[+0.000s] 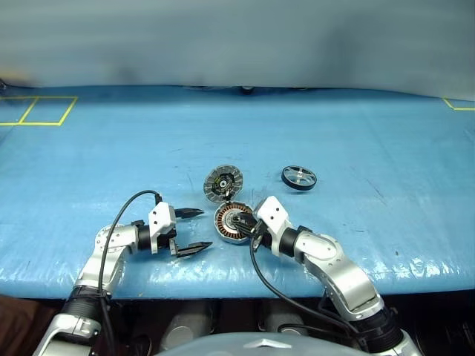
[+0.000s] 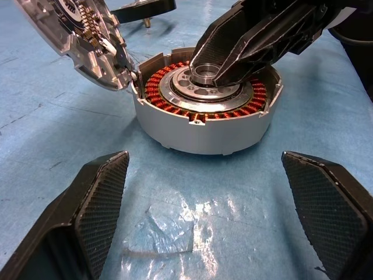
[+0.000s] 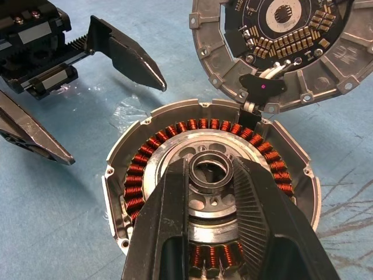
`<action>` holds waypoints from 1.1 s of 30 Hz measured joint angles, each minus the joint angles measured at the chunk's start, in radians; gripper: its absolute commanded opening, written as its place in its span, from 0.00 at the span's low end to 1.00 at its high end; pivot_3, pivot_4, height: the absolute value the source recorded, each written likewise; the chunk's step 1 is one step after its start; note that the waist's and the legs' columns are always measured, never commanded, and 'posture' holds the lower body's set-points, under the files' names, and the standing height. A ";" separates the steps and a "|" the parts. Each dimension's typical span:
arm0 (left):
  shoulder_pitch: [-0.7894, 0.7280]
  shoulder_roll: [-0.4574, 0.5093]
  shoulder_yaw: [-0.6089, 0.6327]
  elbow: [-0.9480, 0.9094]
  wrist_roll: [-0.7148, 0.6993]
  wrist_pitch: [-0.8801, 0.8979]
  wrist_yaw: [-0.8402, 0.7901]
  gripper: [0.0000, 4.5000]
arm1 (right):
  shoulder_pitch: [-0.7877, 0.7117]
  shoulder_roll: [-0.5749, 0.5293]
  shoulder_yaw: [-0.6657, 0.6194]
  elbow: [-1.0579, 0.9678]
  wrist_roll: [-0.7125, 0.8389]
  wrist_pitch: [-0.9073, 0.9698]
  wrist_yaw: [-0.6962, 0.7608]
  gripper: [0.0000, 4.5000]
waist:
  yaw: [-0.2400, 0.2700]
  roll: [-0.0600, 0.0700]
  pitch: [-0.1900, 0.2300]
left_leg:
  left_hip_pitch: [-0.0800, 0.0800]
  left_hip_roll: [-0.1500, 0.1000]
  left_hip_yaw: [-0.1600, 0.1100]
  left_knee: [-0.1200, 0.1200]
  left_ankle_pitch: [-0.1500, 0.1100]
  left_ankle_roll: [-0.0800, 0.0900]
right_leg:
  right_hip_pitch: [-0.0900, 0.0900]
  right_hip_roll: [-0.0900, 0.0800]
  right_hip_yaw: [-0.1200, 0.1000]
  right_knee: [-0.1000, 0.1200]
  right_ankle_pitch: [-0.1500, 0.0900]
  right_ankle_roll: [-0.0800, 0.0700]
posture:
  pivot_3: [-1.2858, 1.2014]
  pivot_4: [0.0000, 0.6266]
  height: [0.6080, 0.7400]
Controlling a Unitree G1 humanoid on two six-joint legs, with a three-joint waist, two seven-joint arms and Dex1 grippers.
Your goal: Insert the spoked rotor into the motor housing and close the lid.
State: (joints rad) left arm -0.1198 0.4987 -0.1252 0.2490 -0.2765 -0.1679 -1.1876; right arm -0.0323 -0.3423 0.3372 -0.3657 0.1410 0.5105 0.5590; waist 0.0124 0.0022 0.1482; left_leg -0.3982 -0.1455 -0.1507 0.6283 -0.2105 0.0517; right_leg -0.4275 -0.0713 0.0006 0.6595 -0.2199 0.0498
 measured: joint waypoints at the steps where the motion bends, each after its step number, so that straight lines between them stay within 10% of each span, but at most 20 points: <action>1: 0.000 0.000 0.000 0.000 0.000 -0.001 0.001 1.00 | 0.000 0.000 0.000 0.000 0.000 0.000 0.000 0.16 | 0.000 0.000 0.000 | 0.000 0.000 0.000 0.000 0.000 0.000 | 0.000 0.000 0.000 0.000 0.000 0.000 | 0.52 0.24 1.00; 13: 0.002 0.000 -0.001 0.004 0.002 -0.001 0.008 1.00 | 0.001 0.016 0.000 0.004 0.003 0.000 0.000 0.16 | 0.000 0.000 0.000 | 0.000 0.000 0.000 0.000 0.000 0.000 | 0.000 0.000 0.000 0.000 0.000 0.000 | 0.52 0.24 1.00; 15: 0.002 0.000 -0.001 0.007 0.002 -0.001 0.008 1.00 | 0.001 0.016 0.000 0.004 0.003 0.000 0.000 0.38 | 0.000 0.000 0.000 | 0.000 0.000 0.000 0.000 0.000 0.000 | 0.000 0.000 0.000 0.000 0.000 0.000 | 0.52 0.24 1.00; 33: 0.002 0.000 -0.002 0.013 0.013 -0.001 0.009 1.00 | 0.000 0.049 -0.024 -0.003 0.058 0.000 0.005 0.29 | 0.000 0.000 0.000 | 0.000 0.000 0.000 0.000 0.000 0.000 | 0.000 0.000 0.000 0.000 0.000 0.000 | 0.52 0.24 1.00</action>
State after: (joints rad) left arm -0.1179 0.4984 -0.1276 0.2615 -0.2633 -0.1692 -1.1790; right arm -0.0328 -0.2932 0.3127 -0.3686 0.1990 0.5108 0.5638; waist 0.0125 0.0022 0.1482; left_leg -0.3982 -0.1455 -0.1507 0.6283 -0.2105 0.0517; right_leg -0.4274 -0.0713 0.0007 0.6594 -0.2199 0.0499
